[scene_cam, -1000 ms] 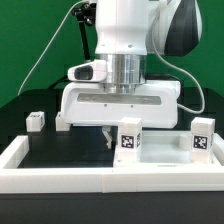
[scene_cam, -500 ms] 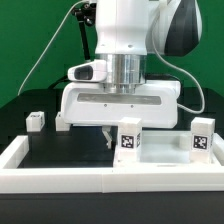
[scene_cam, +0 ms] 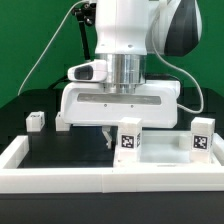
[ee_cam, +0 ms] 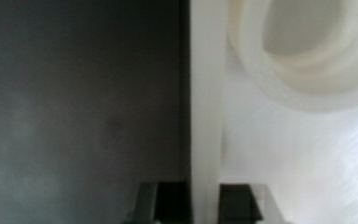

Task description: Assemble square table

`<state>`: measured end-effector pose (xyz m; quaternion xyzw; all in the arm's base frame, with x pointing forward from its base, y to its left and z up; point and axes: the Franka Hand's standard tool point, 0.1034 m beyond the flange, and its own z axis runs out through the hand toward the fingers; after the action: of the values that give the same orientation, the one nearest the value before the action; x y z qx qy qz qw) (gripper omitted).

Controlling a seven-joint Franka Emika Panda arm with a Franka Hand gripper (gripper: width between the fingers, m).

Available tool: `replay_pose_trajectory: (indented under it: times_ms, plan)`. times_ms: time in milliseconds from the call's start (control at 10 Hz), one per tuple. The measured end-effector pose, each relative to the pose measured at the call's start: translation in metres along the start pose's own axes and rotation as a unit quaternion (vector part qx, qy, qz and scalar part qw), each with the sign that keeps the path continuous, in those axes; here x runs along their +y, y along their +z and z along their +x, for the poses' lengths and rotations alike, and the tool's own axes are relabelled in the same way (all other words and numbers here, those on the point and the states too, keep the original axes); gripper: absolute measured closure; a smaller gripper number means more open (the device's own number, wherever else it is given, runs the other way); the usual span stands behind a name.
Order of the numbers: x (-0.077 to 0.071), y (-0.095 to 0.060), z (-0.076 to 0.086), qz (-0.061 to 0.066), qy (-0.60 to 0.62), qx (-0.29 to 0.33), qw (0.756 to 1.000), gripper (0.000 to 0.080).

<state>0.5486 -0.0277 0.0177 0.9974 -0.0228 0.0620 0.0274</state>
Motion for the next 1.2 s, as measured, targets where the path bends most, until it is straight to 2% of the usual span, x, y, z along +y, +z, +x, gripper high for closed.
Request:
replay_pose_trajectory:
  times_ms: [600,1000,1200]
  plan:
    - [0.006,-0.001,0.003,-0.007,-0.155,0.004,0.988,0.0737]
    - [0.006,-0.006,0.016,-0.023,-0.286,0.011,0.958,0.0735]
    - [0.004,-0.008,0.022,-0.028,-0.364,0.012,0.931,0.0735]
